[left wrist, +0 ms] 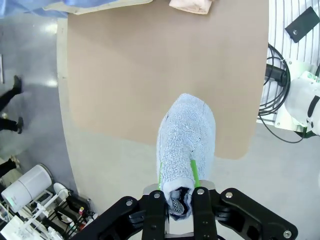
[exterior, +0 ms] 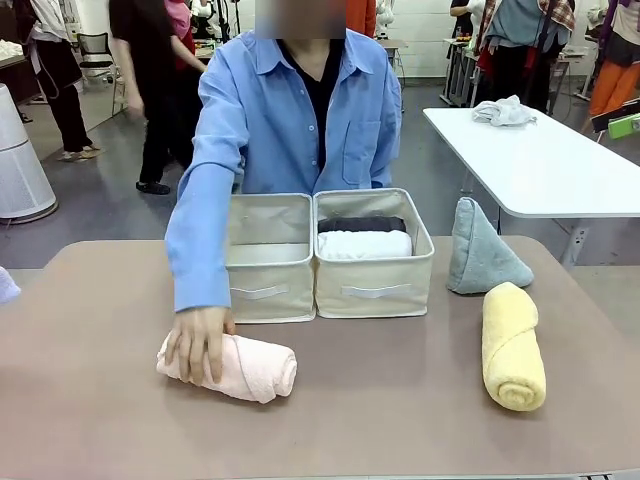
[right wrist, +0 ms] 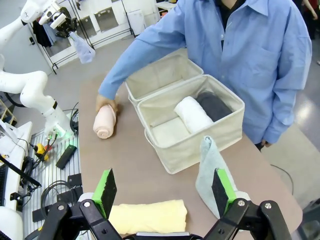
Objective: Sort the towels based on their folding style.
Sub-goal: Pick up one triangle-folded towel and place it in the left Fabric basket.
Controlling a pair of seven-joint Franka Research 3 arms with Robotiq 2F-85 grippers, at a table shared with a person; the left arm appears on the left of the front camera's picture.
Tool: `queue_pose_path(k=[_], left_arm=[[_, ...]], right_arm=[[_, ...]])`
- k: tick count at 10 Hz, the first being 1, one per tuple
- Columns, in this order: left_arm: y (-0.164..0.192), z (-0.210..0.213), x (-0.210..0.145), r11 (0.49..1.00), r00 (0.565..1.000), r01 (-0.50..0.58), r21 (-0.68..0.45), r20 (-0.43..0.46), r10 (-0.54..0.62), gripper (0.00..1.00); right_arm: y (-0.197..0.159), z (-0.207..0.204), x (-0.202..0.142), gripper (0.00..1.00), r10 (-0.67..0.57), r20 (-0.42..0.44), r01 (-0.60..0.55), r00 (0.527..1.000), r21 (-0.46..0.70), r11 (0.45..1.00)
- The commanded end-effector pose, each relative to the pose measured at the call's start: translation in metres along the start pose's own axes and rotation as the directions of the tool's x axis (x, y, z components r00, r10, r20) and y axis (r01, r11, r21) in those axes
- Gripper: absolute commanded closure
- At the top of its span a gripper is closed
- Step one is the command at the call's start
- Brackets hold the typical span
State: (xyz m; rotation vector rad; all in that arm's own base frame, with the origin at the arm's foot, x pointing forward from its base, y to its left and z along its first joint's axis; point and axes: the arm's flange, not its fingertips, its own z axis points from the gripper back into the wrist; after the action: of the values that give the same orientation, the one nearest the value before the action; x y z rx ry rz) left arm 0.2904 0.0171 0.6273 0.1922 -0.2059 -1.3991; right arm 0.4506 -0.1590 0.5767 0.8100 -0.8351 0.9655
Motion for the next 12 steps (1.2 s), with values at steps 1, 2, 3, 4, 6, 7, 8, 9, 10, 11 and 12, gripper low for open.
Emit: queue_pose_path(k=[1,2,3,4,6,7,8,9,10,11,12], left_arm=[[0.009,0.004,0.003,1.0,1.0,-0.004,0.015,-0.007,0.004,0.84],[0.012,0.005,0.005,1.0,1.0,0.001,0.016,-0.008,-0.001,0.84],[0.014,0.005,0.006,1.0,1.0,0.007,0.015,-0.006,-0.007,0.84],[0.015,0.005,0.007,1.0,1.0,0.009,0.014,-0.007,-0.009,0.84],[0.021,0.007,0.013,0.999,0.999,0.032,0.023,0.004,-0.032,0.84],[0.028,0.009,0.024,0.997,0.998,0.068,0.023,-0.006,-0.068,0.84],[0.035,0.014,0.038,0.994,0.995,0.103,0.031,-0.013,-0.102,0.84],[0.045,0.018,0.057,0.989,0.989,0.145,0.039,-0.015,-0.145,0.84],[0.06,0.025,0.082,0.98,0.981,0.195,0.045,0.007,-0.195,0.84],[0.079,0.029,0.117,0.97,0.97,0.242,0.033,0.016,-0.243,0.84],[0.093,0.029,0.146,0.965,0.964,0.263,0.026,0.031,-0.263,0.84]], right_arm=[[0.001,-0.001,0.0,0.0,0.003,0.007,-0.003,1.0,0.004,1.0],[0.001,-0.001,0.0,0.0,0.003,0.007,-0.003,1.0,0.004,1.0],[0.001,-0.001,0.0,0.0,0.003,0.007,-0.003,1.0,0.004,1.0],[0.001,-0.001,0.0,0.0,0.003,0.007,-0.003,1.0,0.004,1.0],[0.001,-0.001,0.0,0.0,0.003,0.007,-0.003,1.0,0.004,1.0],[0.001,-0.001,0.0,0.0,0.003,0.007,-0.003,1.0,0.004,1.0],[0.001,-0.001,0.0,0.0,0.003,0.007,-0.003,1.0,0.004,1.0],[0.001,-0.001,0.0,0.0,0.003,0.007,-0.003,1.0,0.004,1.0],[0.001,-0.001,0.0,0.0,0.003,0.007,-0.003,1.0,0.004,1.0],[0.001,-0.001,0.0,0.0,0.003,0.007,-0.003,1.0,0.004,1.0],[0.001,-0.001,0.0,0.0,0.003,0.007,-0.003,1.0,0.004,1.0]])
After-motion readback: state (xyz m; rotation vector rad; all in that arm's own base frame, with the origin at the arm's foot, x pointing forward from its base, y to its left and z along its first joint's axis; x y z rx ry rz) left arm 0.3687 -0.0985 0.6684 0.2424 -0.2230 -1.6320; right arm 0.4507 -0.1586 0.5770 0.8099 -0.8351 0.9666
